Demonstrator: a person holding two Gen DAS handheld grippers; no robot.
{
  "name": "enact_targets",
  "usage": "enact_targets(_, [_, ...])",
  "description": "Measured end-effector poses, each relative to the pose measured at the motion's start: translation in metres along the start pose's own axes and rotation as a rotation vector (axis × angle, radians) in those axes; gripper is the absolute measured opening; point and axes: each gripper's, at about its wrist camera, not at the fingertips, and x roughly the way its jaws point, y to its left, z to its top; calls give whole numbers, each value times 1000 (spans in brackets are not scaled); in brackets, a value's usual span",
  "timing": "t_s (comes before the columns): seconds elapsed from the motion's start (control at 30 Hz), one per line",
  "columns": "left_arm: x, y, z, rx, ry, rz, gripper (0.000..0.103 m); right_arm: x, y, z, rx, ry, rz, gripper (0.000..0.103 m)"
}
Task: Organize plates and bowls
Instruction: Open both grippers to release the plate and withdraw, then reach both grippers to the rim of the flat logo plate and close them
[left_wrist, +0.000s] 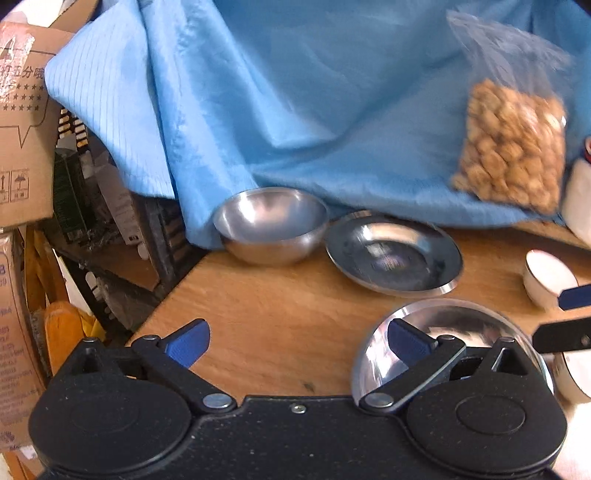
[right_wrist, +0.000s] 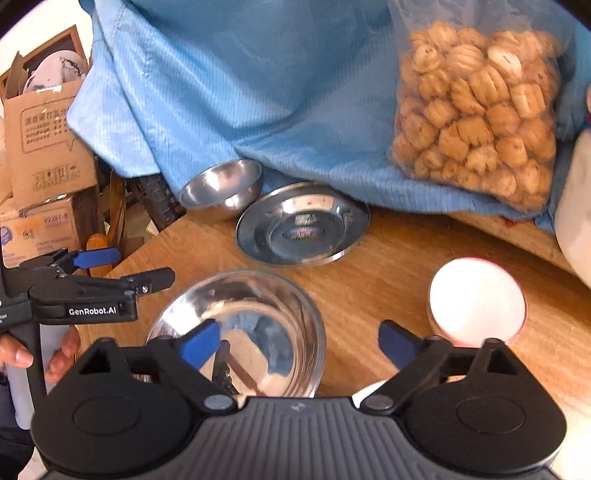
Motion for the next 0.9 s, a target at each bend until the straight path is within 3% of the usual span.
enact_targets(0.2, [25,11,24,-72,-31,-53,102,27,-9,33,18,-8,-32,103])
enact_targets(0.47, [72,1,36,-56,64,-79,102,84,-22,60,12,41,-71,102])
enact_targets(0.6, [95,0,36,-93,130,-106,102,105,-29,66,17,66,-65,94])
enact_targets(0.9, [120,-10,38,-96,166,-148,102,127,-44,66,39,94,-62,82])
